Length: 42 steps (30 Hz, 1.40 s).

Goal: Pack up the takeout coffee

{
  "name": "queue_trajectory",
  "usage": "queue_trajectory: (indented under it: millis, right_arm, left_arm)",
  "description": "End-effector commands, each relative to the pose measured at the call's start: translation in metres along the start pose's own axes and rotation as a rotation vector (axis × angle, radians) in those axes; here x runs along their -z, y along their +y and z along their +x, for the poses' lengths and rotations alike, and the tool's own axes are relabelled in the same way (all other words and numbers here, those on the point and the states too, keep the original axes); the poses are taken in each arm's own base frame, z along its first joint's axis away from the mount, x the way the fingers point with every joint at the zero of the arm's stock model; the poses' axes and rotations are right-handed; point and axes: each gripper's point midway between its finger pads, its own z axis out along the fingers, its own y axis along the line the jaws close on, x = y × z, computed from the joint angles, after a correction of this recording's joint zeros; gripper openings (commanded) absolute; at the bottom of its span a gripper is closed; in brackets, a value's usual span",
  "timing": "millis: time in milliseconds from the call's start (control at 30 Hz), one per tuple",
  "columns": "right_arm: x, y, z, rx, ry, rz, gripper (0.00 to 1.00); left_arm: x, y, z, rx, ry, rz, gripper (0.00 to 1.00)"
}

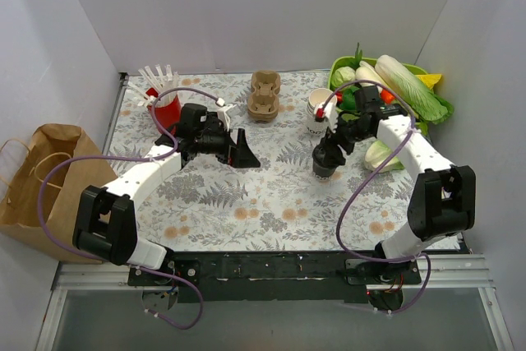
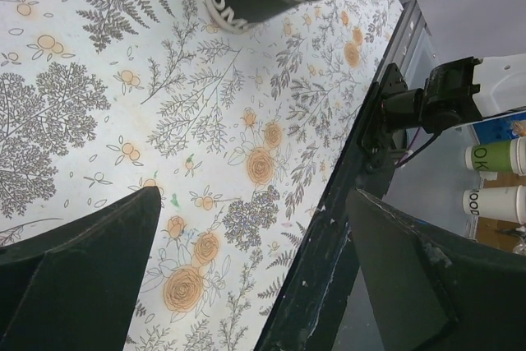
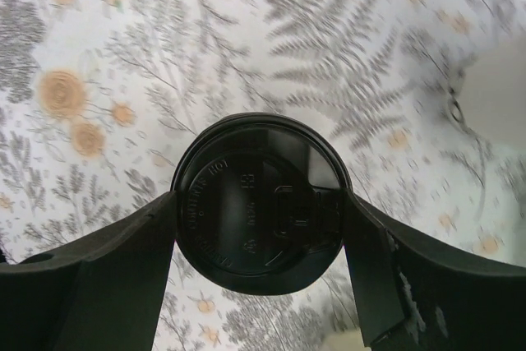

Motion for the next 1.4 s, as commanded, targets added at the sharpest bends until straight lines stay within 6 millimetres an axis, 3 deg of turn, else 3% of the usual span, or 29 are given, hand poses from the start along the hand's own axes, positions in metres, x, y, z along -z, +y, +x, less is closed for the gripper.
queue_trajectory:
  millis: [0,267,467,567,633,667,700,867,967,1067,1100,1167,1233,1267,1300,1333,1367]
  right_arm:
    - [0.028,-0.030,0.038,-0.195,0.070,0.072,0.54]
    - [0.061,-0.090,0.064,-0.323,0.057,0.192,0.52]
    - [0.075,-0.115,0.074,-0.354,0.061,0.255,0.53]
    - [0.075,-0.120,0.078,-0.381,0.065,0.265,0.58]
    - [0.077,-0.122,0.075,-0.390,0.048,0.271,0.68]
    - [0.079,-0.122,0.071,-0.390,0.034,0.274,0.72]
    - [0.080,-0.122,0.067,-0.392,0.017,0.272,0.90]
    - [0.107,-0.127,0.028,-0.353,-0.087,0.340,0.95]
    - [0.124,-0.126,0.006,-0.337,-0.133,0.369,0.96]
    - [0.135,-0.126,-0.007,-0.326,-0.162,0.390,0.98]
    - [0.137,-0.126,-0.016,-0.307,-0.186,0.389,0.98]
    - [0.141,-0.127,-0.030,-0.309,-0.224,0.403,0.98]
    - [0.140,-0.129,-0.055,-0.238,-0.259,0.417,0.97]
    - [0.141,-0.128,-0.067,-0.195,-0.265,0.432,0.96]
    - [0.127,-0.121,-0.084,-0.133,-0.250,0.427,0.95]
    - [0.124,-0.122,-0.097,-0.075,-0.256,0.449,0.95]
    - [0.119,-0.118,-0.110,-0.025,-0.258,0.457,0.95]
  left_arm:
    - [0.012,-0.013,-0.025,-0.079,-0.056,-0.001,0.98]
    - [0.011,-0.012,-0.030,-0.075,-0.059,0.000,0.98]
    - [0.011,-0.013,-0.031,-0.086,-0.056,0.004,0.98]
    - [0.013,-0.014,-0.035,-0.101,-0.055,-0.001,0.98]
    - [0.014,-0.016,-0.036,-0.109,-0.047,0.001,0.98]
    - [0.015,-0.016,-0.038,-0.129,-0.047,-0.004,0.98]
    - [0.017,-0.019,-0.046,-0.148,-0.057,-0.009,0.98]
    - [0.026,-0.010,-0.071,-0.187,-0.089,-0.130,0.98]
    - [0.035,-0.017,-0.088,-0.237,-0.108,-0.160,0.98]
    - [0.042,-0.014,-0.105,-0.249,-0.118,-0.226,0.98]
    - [0.040,0.001,-0.108,-0.229,-0.117,-0.290,0.98]
    - [0.039,0.010,-0.121,-0.220,-0.135,-0.333,0.98]
    - [0.028,0.037,-0.126,-0.194,-0.109,-0.388,0.98]
    - [0.028,0.037,-0.143,-0.206,-0.132,-0.402,0.98]
    - [0.025,0.043,-0.150,-0.192,-0.132,-0.419,0.98]
    - [0.013,0.071,-0.144,-0.125,-0.085,-0.461,0.97]
    - [0.015,0.068,-0.166,-0.144,-0.121,-0.469,0.96]
